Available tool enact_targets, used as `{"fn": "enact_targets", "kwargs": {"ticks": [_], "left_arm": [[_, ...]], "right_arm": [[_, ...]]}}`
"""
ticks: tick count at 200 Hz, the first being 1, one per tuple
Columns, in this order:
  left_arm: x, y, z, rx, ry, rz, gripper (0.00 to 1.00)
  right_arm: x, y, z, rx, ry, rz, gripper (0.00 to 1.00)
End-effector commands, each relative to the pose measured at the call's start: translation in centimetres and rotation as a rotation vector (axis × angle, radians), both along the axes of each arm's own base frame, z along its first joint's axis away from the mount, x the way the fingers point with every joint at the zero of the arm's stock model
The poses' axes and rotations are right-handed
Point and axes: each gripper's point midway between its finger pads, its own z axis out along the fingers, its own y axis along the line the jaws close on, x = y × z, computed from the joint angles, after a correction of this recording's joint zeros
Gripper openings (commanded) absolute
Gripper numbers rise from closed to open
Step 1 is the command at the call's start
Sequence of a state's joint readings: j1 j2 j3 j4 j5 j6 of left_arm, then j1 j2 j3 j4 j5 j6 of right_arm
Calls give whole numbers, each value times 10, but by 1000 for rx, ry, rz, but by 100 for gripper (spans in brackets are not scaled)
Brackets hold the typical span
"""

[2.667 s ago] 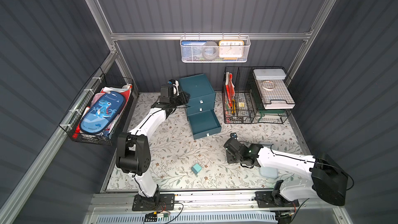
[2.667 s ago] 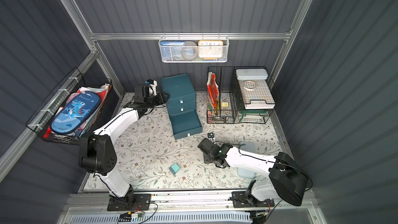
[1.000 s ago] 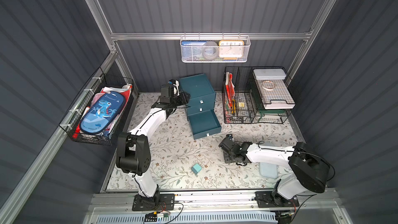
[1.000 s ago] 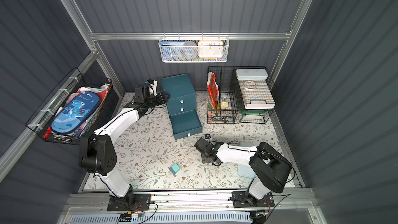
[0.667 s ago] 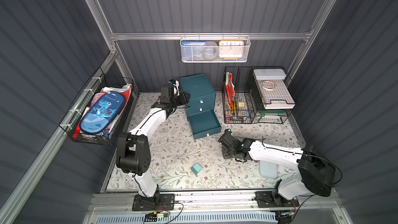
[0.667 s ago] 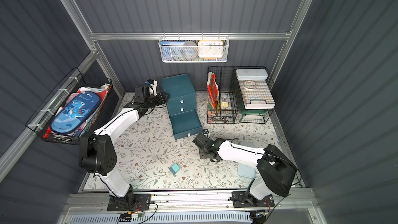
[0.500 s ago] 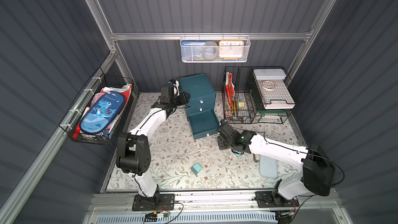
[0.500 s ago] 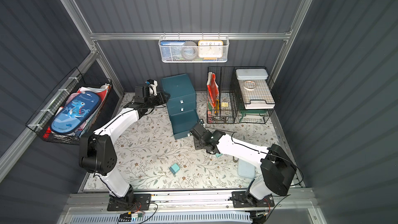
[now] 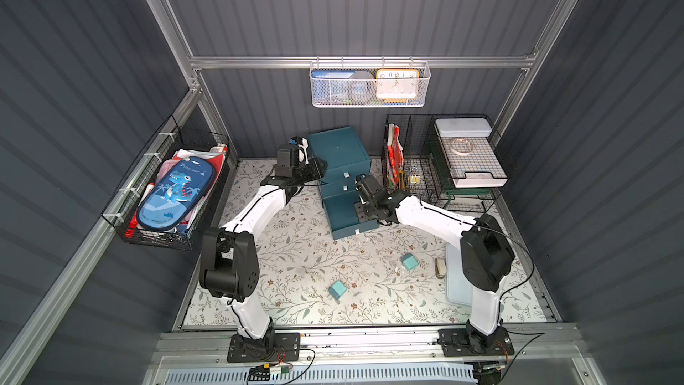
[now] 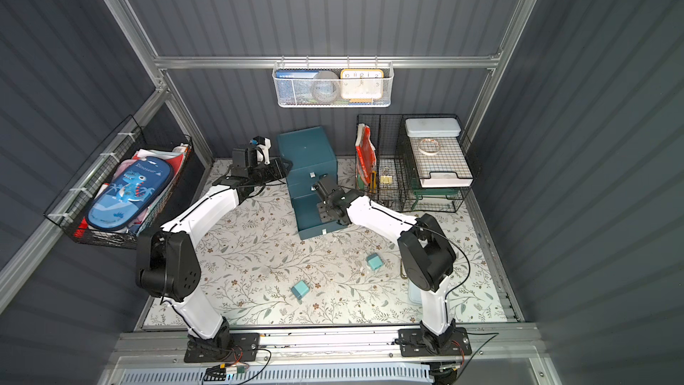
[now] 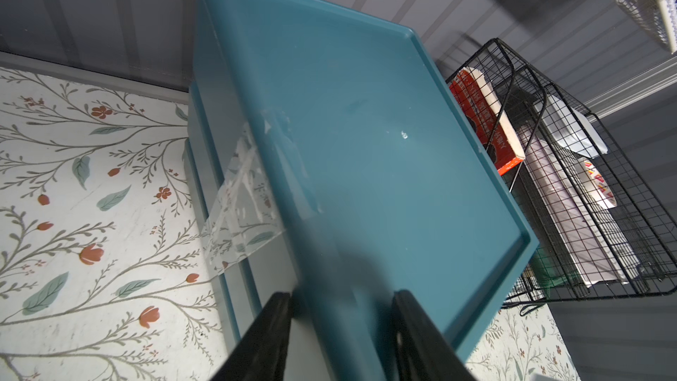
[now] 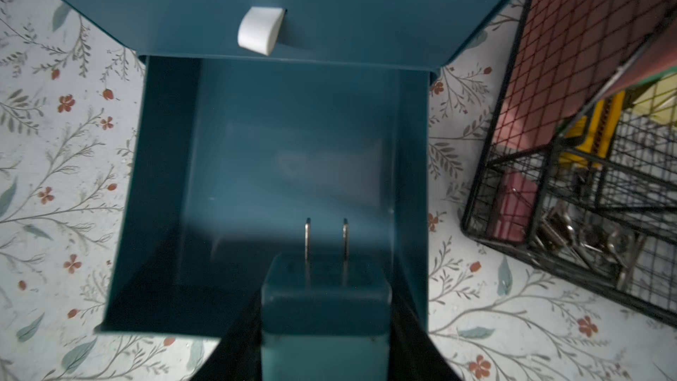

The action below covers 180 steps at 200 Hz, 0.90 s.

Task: Place the plugs into the drawer by color
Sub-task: Place the plug in the drawer.

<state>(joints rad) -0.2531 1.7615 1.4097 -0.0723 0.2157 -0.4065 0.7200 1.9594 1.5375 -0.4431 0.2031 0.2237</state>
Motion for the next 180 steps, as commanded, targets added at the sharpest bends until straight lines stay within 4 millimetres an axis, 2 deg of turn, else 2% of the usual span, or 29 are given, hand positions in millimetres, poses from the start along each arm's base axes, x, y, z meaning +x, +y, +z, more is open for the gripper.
{"fn": "enact_targets", "kwargs": {"ticks": [1, 49, 91, 117, 156, 180], "left_arm": [[-44, -17, -81, 62, 275, -99, 49], [-44, -18, -81, 58, 276, -107, 49], [-44, -18, -81, 61, 277, -107, 49], [-43, -17, -78, 64, 271, -105, 49], [-42, -18, -80, 63, 271, -104, 49], [-42, -16, -81, 68, 273, -100, 49]], "right_arm": [[7, 4, -9, -34, 8, 36, 37], [14, -3, -41, -76, 55, 17, 38], [17, -15, -59, -116, 73, -19, 41], [19, -16, -58, -111, 72, -20, 44], [20, -21, -53, -133, 55, -18, 55], [21, -21, -40, -122, 37, -11, 58]]}}
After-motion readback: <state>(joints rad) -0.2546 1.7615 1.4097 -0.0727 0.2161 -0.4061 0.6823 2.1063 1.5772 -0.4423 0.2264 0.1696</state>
